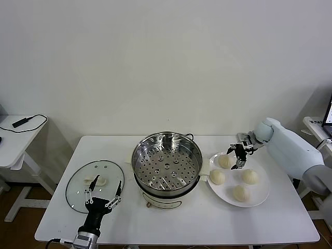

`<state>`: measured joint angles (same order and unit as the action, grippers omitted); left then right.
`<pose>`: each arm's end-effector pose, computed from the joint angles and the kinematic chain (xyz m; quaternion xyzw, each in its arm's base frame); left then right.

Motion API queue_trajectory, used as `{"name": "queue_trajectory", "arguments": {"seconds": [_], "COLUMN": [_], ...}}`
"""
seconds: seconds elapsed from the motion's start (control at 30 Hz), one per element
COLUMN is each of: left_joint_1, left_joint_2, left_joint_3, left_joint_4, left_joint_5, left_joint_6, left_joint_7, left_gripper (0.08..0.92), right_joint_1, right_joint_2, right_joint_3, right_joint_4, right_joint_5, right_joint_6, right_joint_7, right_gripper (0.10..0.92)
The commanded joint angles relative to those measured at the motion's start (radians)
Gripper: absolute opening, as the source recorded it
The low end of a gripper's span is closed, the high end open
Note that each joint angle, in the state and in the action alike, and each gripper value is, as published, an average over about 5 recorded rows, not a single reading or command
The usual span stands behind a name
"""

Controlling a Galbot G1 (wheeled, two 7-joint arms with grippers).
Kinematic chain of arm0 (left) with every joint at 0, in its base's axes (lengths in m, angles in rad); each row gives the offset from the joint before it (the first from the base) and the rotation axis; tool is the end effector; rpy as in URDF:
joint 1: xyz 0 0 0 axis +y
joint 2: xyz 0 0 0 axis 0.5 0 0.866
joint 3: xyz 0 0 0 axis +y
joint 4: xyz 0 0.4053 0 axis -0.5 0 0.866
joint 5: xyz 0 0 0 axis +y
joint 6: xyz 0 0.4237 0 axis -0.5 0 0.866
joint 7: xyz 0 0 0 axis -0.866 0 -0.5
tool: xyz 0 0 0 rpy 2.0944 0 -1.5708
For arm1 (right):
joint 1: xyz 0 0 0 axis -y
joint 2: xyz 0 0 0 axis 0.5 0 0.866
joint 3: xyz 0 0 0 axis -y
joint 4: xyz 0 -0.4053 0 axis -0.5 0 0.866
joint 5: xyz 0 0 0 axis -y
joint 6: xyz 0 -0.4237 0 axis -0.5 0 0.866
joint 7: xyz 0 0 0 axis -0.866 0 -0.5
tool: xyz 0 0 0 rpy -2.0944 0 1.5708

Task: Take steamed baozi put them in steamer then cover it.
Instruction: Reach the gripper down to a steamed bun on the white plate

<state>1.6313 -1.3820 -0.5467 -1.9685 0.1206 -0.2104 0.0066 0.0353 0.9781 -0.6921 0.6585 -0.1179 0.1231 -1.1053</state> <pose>0.1961 0.0541 -0.4116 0.0583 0.9879 0.1432 0.0140 0.7046 -0.2120 -0.2722 0.5201 -0.5776 0.5095 0.3691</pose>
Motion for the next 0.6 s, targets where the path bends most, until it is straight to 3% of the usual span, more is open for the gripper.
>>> {"name": "queue_trajectory", "arguments": {"seconds": [0.03, 0.37, 0.6], "left_joint_1": [-0.001, -0.003, -0.006], "left_joint_2": [-0.002, -0.002, 0.001], "left_joint_3": [0.001, 0.003, 0.005], "left_joint_4": [0.003, 0.001, -0.01], "left_joint_5": [0.001, 0.0, 0.0], "left_joint_6": [-0.001, 0.0, 0.002], "left_joint_7": [-0.001, -0.002, -0.003], "left_gripper": [0.823, 0.823, 0.823], "right_joint_1": [0.007, 0.007, 0.117], "right_joint_2": [0.042, -0.001, -0.138], "right_joint_3": [-0.009, -0.032, -0.082], "right_joint_4": [-0.039, 0.039, 0.302], "right_joint_5": [-0.044, -0.052, -0.048], "right_joint_6": [0.014, 0.032, 0.139], "right_joint_7": [0.019, 0.021, -0.025], "right_gripper": [0.816, 0.704, 0.663]}}
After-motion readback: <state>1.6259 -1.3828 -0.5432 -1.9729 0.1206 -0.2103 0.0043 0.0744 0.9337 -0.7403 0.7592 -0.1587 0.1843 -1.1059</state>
